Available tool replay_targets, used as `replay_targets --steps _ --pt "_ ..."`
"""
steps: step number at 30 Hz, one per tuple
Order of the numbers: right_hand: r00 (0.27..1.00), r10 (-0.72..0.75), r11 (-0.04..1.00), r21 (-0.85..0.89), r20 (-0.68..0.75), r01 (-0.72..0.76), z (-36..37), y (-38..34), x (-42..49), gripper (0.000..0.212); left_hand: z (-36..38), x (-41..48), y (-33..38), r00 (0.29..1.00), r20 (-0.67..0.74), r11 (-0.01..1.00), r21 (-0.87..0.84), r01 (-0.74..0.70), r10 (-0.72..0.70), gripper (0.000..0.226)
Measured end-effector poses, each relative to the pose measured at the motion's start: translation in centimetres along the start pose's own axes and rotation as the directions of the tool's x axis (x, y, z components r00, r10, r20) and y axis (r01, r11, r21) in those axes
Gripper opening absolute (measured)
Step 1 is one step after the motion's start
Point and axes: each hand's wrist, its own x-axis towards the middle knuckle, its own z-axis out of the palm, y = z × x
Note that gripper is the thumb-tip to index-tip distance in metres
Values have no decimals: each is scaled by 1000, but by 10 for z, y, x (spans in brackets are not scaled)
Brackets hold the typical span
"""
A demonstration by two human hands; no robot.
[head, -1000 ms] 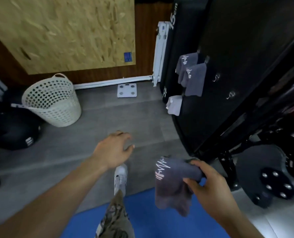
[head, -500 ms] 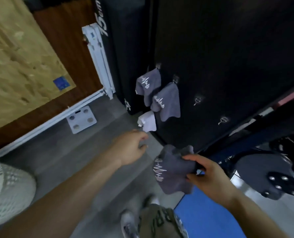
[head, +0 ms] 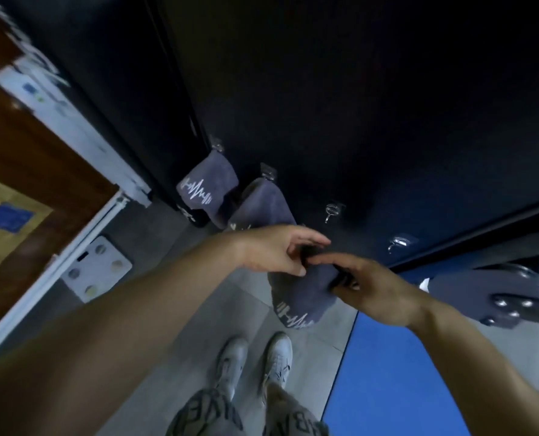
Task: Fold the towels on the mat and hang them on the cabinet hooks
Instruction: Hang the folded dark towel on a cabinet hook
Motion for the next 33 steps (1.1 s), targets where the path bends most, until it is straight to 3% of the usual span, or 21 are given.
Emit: replay_targets --steps 4,8,11,14,18,21,25,29,33 --pt "993 29 982 191 -115 -6 -5 10 22 58 -14 27 -16 999 20 999 -4 41 -41 50" --pt "976 65 937 349 -208 12 -2 22 45 41 -24 46 -22 995 68 986 -140 85 -76 22" --pt "963 112 863 504 -245 28 2 30 56 33 -28 55 -24 996 21 979 -181 88 -86 29" --pt "946 125 862 504 -298 45 5 32 60 32 -29 59 -21 992 74 969 -216 117 -103 39" --pt "922 89 902 422 -377 86 6 30 60 31 -35 60 -13 985 135 975 -179 133 -109 14" --pt "884 102 901 419 -456 112 5 36 61 33 -38 64 -11 993 57 979 -169 116 -108 21" --pt "788 160 891 430 -594 144 6 43 64 24 -30 71 -14 986 -133 971 -232 64 -97 12" --pt "643 227 891 422 -731 165 15 41 68 16 -17 78 -18 948 -276 923 -383 45 -161 9" --pt "600 230 908 391 -766 151 29 37 72 16 -6 88 -20 897 -406 910 -415 -9 -177 11"
